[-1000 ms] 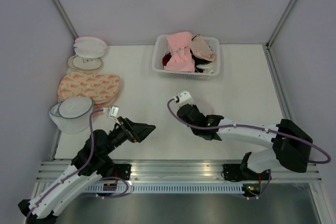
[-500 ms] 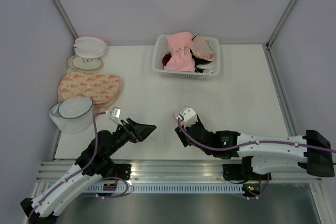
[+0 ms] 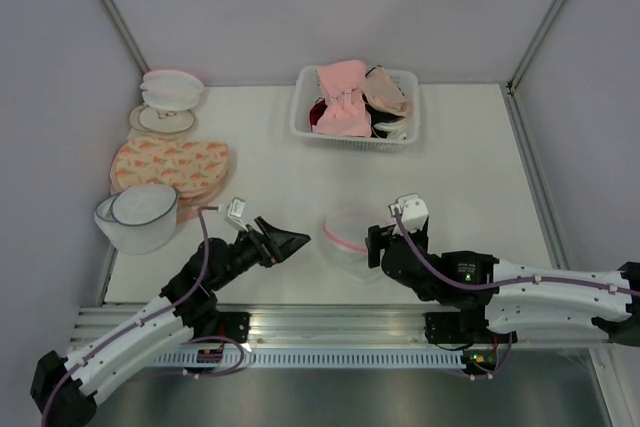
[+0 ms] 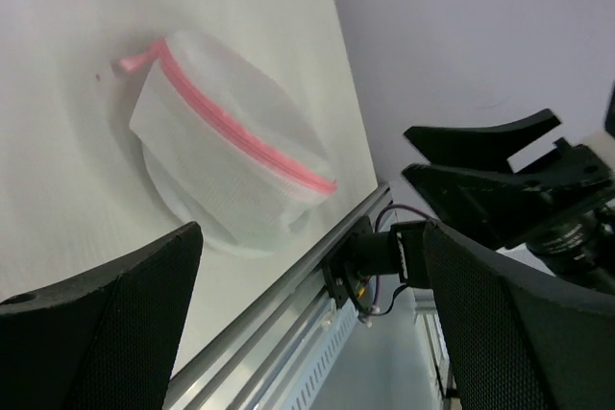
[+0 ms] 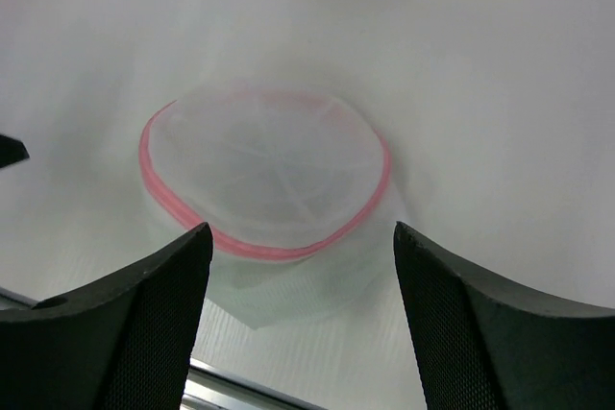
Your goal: Unzip the laundry bag and remove the bra
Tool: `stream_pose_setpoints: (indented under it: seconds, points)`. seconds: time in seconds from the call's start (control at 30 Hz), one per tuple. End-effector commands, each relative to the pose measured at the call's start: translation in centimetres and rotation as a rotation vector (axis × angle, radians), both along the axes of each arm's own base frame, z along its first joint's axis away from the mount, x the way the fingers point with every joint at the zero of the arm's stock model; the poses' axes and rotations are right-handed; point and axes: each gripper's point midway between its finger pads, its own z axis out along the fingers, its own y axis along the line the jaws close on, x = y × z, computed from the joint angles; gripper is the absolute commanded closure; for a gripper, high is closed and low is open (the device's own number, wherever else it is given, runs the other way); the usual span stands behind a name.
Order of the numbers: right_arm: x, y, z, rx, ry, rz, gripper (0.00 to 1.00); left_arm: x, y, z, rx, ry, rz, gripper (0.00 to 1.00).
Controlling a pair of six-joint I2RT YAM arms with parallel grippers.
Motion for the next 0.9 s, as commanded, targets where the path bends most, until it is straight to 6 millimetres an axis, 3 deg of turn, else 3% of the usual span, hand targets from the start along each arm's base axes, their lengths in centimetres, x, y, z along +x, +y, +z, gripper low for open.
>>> stream_pose_setpoints:
  seconds: [0.0, 0.1, 0.2, 0.37, 0.47, 0.5, 0.53, 0.57, 0.6, 0.63, 0.7, 0.73, 0.77, 0.8, 0.87]
  points:
    - [1.1, -2.9, 1.6, 0.037, -0.052, -0.176, 0.19, -0.3, -2.1, 1.3, -0.065, 0.094, -0.078, 0.01]
    - [1.5, -4.3, 2.1, 0.039, -0.067, -0.261, 0.2, -0.2, -4.5, 0.8, -0.034, 0.174, -0.159, 0.03]
    - [1.4, -3.7, 1.9, 0.033, -0.058, -0.238, 0.2, 1.4, -5.7, 0.4, -0.006, 0.176, -0.131, 0.05]
    - [0.8, -2.4, 0.9, 0.046, -0.014, -0.191, 0.23, 5.3, -3.8, 0.1, 0.111, 0.056, 0.077, 0.04]
    - [0.5, -1.6, 0.5, 0.064, -0.002, -0.163, 0.3, 7.4, -2.1, -0.6, 0.209, 0.011, 0.199, 0.07]
    - [0.4, -1.4, 0.5, 0.068, 0.0, -0.152, 0.38, 8.1, -1.5, -1.7, 0.262, 0.012, 0.245, 0.1]
    - [0.3, -1.3, 0.5, 0.07, -0.001, -0.145, 0.44, 8.5, -1.3, -1.9, 0.278, 0.01, 0.261, 0.16]
    - [0.3, -1.0, 0.8, 0.085, -0.003, -0.141, 0.52, 8.7, -1.3, -2.3, 0.297, 0.012, 0.267, 0.32]
    - [0.2, -1.0, 0.8, 0.084, -0.004, -0.132, 0.68, 9.0, -1.4, -2.7, 0.315, 0.007, 0.266, 0.4]
    - [0.1, -0.8, 1.0, 0.092, -0.004, -0.123, 0.75, 9.4, -1.8, -3.2, 0.325, 0.009, 0.263, 0.58]
    - [-0.1, -0.6, 1.1, 0.1, -0.002, -0.113, 0.93, 10.1, -2.6, -4.3, 0.347, -0.002, 0.254, 0.73]
    - [-0.1, -0.6, 1.2, 0.104, -0.002, -0.11, 0.97, 10.6, -3.0, -4.5, 0.356, -0.007, 0.255, 0.87]
    - [-0.2, -0.5, 1.3, 0.109, 0.0, -0.106, 1.0, 10.9, -3.4, -4.6, 0.363, -0.02, 0.246, 0.93]
    - [-0.4, -0.5, 1.3, 0.111, 0.006, -0.1, 1.0, 11.2, -3.8, -4.6, 0.364, -0.03, 0.239, 0.97]
    - [-0.7, -0.5, 1.1, 0.111, 0.016, -0.093, 1.0, 11.9, -5.3, -5.0, 0.361, -0.052, 0.2, 0.98]
